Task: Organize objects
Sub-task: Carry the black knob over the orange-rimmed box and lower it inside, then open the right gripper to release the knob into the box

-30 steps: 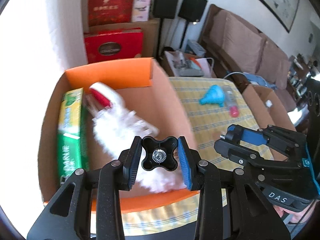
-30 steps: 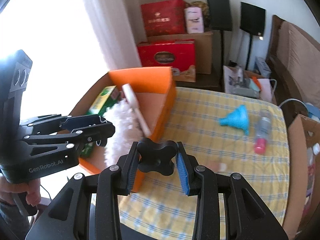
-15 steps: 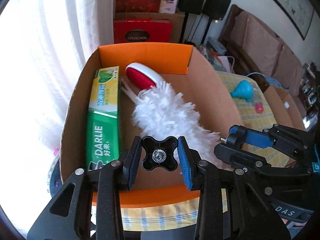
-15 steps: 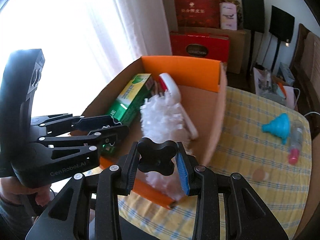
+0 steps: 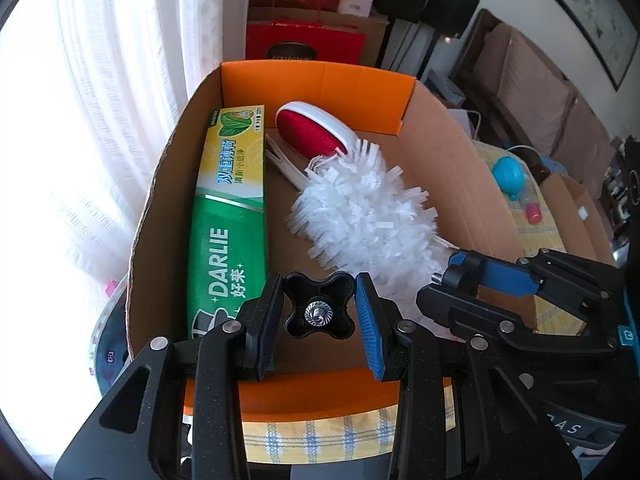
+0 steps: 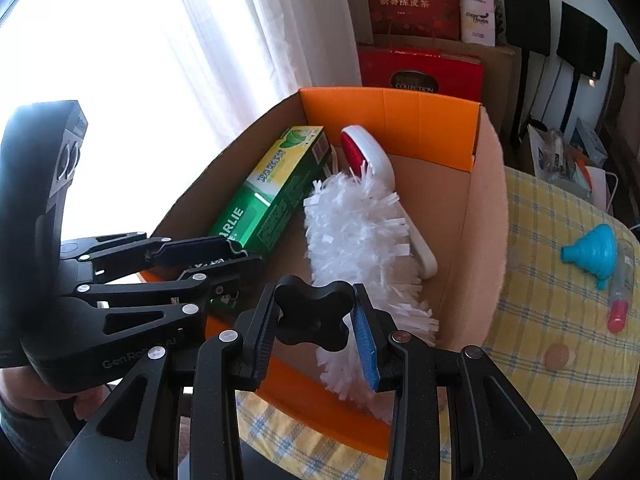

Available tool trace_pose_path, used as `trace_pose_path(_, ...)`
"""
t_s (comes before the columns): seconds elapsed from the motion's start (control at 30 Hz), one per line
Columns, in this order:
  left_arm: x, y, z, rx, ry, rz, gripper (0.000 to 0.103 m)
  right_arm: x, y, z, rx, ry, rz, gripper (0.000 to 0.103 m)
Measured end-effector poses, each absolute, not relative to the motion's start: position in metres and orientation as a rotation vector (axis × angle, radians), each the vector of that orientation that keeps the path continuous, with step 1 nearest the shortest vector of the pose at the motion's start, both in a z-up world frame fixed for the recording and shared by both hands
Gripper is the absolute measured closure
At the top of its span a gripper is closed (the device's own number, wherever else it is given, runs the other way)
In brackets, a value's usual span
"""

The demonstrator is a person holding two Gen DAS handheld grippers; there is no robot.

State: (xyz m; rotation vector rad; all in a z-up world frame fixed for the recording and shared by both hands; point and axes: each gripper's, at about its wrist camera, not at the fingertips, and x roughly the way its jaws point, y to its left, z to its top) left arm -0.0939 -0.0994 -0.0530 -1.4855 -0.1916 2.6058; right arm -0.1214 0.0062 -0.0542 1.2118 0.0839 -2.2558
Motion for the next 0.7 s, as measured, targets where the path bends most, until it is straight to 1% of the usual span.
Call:
trace_pose_path(0.13,-0.093,-0.102,-0.055,-1.483,-0.184,2.623,0.069,-0.122,0.001,-0.057,1.213,0.096,-2.260,0.067)
trace_pose_path(0.23,-0.092,-0.107,-0.057,-1.468,-0.218,2.621,0.069,-0.124,-0.001,-0.060,1.221,0.100,-2.268,0.067)
trace_pose_path(0.5,-0.087,-0.110,-0.060,-1.411,-0.226,2.624,0.069,-0.134,0.006,-0.073,1.270,0.005,-2.249,0.067)
trace_pose_path(0.7,-0.088,-0.114,-0.066,-1.435,-0.249,2.618,0.069,-0.134,0.002,-0.074,1.274,-0.004,-2.249,0.066)
